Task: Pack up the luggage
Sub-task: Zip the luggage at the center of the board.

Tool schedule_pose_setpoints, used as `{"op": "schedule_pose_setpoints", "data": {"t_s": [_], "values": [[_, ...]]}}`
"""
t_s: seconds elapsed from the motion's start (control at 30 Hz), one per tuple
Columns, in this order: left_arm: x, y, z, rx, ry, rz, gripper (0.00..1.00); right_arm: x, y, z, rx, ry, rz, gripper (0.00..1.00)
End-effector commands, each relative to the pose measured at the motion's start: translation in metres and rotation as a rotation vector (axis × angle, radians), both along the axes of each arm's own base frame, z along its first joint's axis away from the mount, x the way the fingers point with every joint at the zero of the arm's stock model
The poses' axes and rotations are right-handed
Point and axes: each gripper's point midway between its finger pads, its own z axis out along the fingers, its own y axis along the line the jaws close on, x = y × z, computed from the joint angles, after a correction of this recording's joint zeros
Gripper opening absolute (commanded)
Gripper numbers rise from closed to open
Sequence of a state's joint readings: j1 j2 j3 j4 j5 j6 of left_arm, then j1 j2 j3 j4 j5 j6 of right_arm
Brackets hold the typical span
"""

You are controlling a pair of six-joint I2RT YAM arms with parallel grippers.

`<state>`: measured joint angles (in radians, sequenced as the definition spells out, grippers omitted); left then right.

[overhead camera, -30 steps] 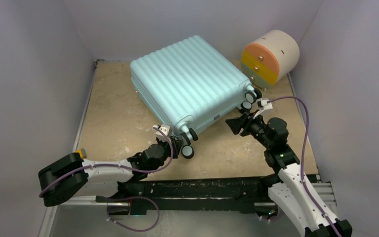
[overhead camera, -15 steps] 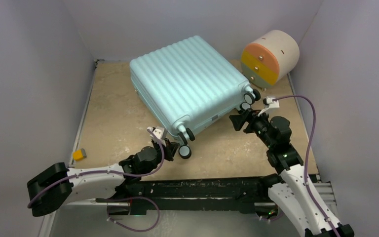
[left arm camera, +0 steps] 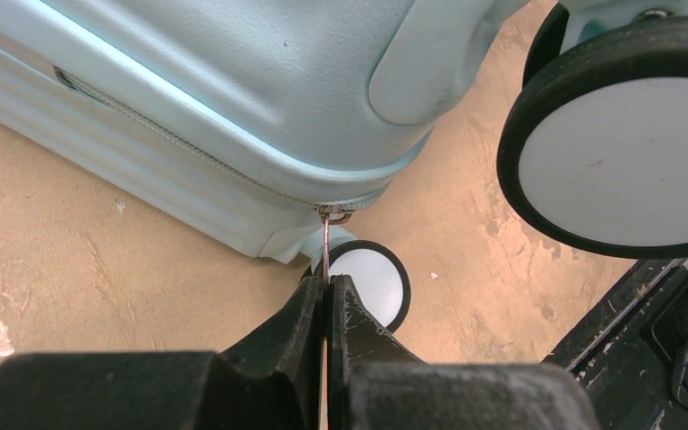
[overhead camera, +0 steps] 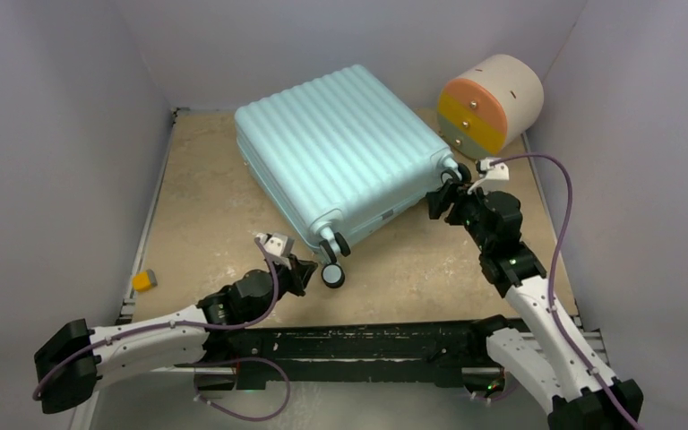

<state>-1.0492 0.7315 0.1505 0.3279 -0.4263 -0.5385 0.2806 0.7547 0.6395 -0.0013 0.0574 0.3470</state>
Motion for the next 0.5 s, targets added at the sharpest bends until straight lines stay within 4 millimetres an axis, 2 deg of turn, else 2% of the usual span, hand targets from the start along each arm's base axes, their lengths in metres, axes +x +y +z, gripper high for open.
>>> {"op": "schedule_pose_setpoints", "data": {"t_s": [0.0, 0.13, 0.33, 0.47], "values": [[0.003, 0.008, 0.010, -0.027, -0.011, 0.042, 0.00, 0.017, -0.014, 0.022, -0.121, -0.055, -0.050, 0.79], [0.002, 0.012, 0.014, -0.014, -0.007, 0.049, 0.00, 0.024, -0.022, 0.017, -0.183, -0.030, -0.084, 0.79], [0.003, 0.019, 0.015, -0.021, -0.003, 0.084, 0.00, 0.040, -0.030, 0.029, -0.271, -0.030, -0.075, 0.79], [0.005, 0.021, 0.015, -0.027, -0.005, 0.100, 0.00, 0.053, -0.045, 0.029, -0.264, -0.029, -0.049, 0.78]]}}
